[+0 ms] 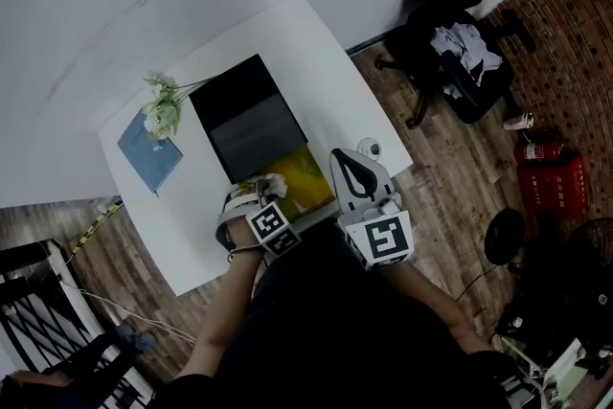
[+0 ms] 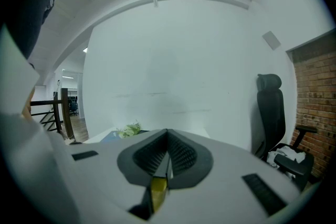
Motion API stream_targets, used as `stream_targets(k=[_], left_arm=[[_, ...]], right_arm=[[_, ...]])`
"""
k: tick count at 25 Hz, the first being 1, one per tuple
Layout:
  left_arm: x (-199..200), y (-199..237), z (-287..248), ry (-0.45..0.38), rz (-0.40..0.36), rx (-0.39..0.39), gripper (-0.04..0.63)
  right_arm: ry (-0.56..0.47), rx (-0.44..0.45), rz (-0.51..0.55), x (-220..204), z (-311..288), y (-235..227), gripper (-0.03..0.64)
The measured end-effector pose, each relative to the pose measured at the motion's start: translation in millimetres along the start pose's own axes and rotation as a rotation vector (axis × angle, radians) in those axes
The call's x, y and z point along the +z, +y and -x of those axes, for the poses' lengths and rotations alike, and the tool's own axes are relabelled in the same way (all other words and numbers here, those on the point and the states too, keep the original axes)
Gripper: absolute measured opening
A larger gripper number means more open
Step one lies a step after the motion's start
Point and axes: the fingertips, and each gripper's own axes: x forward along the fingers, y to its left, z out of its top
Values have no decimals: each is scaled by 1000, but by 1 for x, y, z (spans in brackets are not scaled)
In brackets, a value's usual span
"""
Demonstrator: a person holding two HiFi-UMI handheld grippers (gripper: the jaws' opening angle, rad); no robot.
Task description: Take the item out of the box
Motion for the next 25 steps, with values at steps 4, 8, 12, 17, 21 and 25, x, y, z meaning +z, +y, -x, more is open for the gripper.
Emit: stream_targets(k=[4, 8, 12, 17, 21, 25], left_arm=[[-1, 4, 6, -11, 17, 25, 94], [2, 7, 16, -43, 49, 37, 83], [12, 12, 33, -114, 100, 49, 78], [21, 17, 57, -200, 182, 67, 77], [28, 27, 82, -290, 269, 102, 77], [33, 41, 109, -381, 351, 157, 75]], right_arm=[[4, 11, 3, 0, 1, 2, 12], [-7, 23, 5, 2, 2, 4, 12], [-9, 40, 10, 3, 1, 9, 12], [-17, 69, 16, 5, 0, 17, 12], [-29, 92, 24, 8, -2, 25, 12], [-33, 105, 26, 10, -2, 30, 12]])
